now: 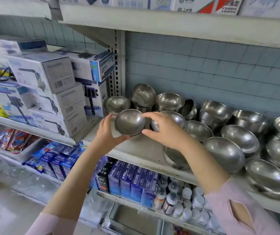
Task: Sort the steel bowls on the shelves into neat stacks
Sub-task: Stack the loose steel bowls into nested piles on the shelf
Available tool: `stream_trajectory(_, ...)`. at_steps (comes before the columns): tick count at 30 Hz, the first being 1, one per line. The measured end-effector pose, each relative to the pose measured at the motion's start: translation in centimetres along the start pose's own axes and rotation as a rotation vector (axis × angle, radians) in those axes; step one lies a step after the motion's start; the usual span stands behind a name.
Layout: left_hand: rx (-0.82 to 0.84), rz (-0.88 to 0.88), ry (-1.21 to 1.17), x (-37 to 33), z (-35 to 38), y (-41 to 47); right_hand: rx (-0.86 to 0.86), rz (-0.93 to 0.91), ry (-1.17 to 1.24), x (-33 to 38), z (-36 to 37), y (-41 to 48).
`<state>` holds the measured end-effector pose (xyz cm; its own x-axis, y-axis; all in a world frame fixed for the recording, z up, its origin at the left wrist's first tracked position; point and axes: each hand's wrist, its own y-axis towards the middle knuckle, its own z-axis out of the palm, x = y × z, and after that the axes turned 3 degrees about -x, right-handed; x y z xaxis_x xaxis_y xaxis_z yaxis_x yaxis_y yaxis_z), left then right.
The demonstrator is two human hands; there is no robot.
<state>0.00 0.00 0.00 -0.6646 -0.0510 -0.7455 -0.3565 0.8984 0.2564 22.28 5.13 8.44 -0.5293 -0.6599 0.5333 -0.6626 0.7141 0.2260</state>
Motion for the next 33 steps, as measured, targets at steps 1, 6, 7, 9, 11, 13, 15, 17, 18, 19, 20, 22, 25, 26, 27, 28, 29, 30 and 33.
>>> stream_trajectory(1, 0.042, -0.063, -0.042, 0.7, 0.2, 0.4, 0.014, -0.005, -0.018, 0.1, 0.7, 1.4)
stream_trajectory(6, 0.171, -0.086, -0.133, 4.5, 1.6, 2.5, 0.240, 0.112, -0.122, 0.0, 3.5, 7.1)
stream_trajectory(7, 0.179, -0.072, -0.141, 5.3, 1.7, 3.1, 0.272, 0.129, -0.152, -0.2, 4.0, 8.0)
stream_trajectory(9, 0.204, -0.054, -0.170, 6.5, 1.4, 4.4, 0.322, 0.171, -0.208, -0.3, 4.7, 9.4)
stream_trajectory(11, 0.259, -0.034, -0.201, 7.5, 1.3, 5.7, 0.347, 0.222, -0.240, -0.7, 5.4, 10.5)
stream_trajectory(13, 0.311, 0.004, -0.206, 7.8, 1.1, 6.5, 0.341, 0.250, -0.281, -0.9, 5.8, 11.0)
stream_trajectory(15, 0.360, 0.048, -0.213, 8.1, 0.9, 7.3, 0.323, 0.260, -0.338, -0.9, 6.0, 11.6)
stream_trajectory(17, 0.389, 0.063, -0.216, 8.4, 0.7, 7.7, 0.318, 0.283, -0.341, -0.8, 6.0, 11.8)
stream_trajectory(18, 0.393, 0.070, -0.212, 8.5, 0.6, 7.9, 0.326, 0.298, -0.332, -0.8, 6.0, 11.9)
stream_trajectory(19, 0.393, 0.079, -0.210, 8.4, 0.5, 7.9, 0.340, 0.313, -0.327, -0.7, 5.9, 11.9)
stream_trajectory(20, 0.391, 0.087, -0.216, 8.5, 0.3, 7.9, 0.356, 0.322, -0.330, -0.6, 5.9, 12.0)
stream_trajectory(22, 0.398, 0.090, -0.228, 8.6, 0.2, 8.0, 0.382, 0.326, -0.355, -0.4, 6.0, 12.0)
stream_trajectory(25, 0.399, 0.094, -0.250, 8.6, -0.1, 8.0, 0.379, 0.311, -0.390, 0.1, 6.2, 12.1)
stream_trajectory(26, 0.400, 0.095, -0.258, 8.7, -0.1, 7.9, 0.374, 0.312, -0.388, 0.1, 6.2, 12.1)
stream_trajectory(27, 0.404, 0.097, -0.270, 8.8, -0.2, 7.9, 0.372, 0.323, -0.370, 0.0, 6.1, 12.1)
stream_trajectory(28, 0.416, 0.093, -0.285, 8.8, -0.2, 7.8, 0.368, 0.342, -0.340, -0.1, 6.0, 12.1)
stream_trajectory(29, 0.434, 0.090, -0.302, 8.9, -0.3, 7.8, 0.369, 0.366, -0.305, -0.3, 5.8, 12.0)
stream_trajectory(30, 0.450, 0.090, -0.317, 8.9, -0.4, 7.7, 0.375, 0.386, -0.276, -0.5, 5.7, 11.9)
stream_trajectory(33, 0.476, 0.101, -0.336, 8.9, -0.6, 7.6, 0.406, 0.394, -0.253, -0.5, 5.8, 11.6)
